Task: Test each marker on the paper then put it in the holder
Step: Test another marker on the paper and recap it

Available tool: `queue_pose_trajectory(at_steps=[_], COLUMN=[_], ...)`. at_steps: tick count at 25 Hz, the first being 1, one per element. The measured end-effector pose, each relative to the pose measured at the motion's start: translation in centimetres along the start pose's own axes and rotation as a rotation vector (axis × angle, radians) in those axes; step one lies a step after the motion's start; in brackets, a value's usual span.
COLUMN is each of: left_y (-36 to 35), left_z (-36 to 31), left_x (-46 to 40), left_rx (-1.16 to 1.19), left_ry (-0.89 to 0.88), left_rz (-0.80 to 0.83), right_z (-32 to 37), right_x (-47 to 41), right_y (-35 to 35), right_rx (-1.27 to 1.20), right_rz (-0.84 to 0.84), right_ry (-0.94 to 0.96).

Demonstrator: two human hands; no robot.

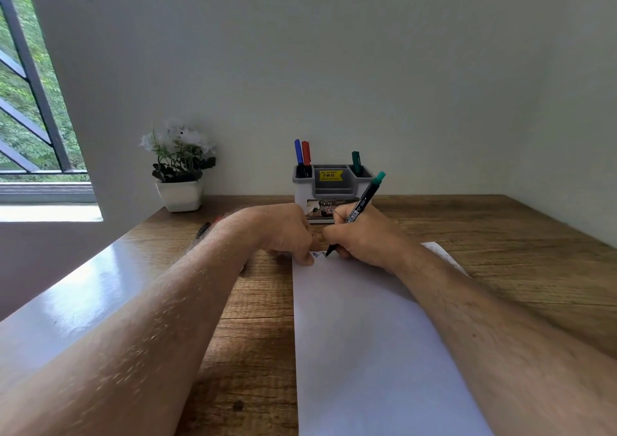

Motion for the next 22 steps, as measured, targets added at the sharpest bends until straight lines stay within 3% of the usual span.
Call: queue_pose_trajectory(at_steps=[9, 13, 16, 22], left_y=[0.0, 1.7, 3.4, 2.4], left_z=[-0.2, -0.9, -0.8, 0.9], left_x=[0.5, 0.4, 0.4, 1.0], left_rx=[-0.021, 0.136, 0.477, 1.072], left_ry=[-0.030, -0.086, -0.122, -0.062], left_rz=[-0.018, -0.171, -0.305, -0.316], right_z=[-1.1, -2.8, -3.7, -4.0], right_x=[-0.3, -0.5, -0.7, -0.3], right_y=[0.6, 0.9, 0.6, 1.1], right_rx=[0.024, -0.335, -0.671, -0.931], right_rz=[-0.086, -0.099, -0.063, -0.100], right_ry=[-0.060, -0.157, -0.210, -0.257])
Point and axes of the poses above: each hand's wrist, its own x-axis away from the middle knuckle, its own y-axis out of the back of the hand, z = x × y, the point moved 8 cm from there along -x, towards the middle knuckle, and after that the axes turned 7 degrees about x, right-handed, at the moved point
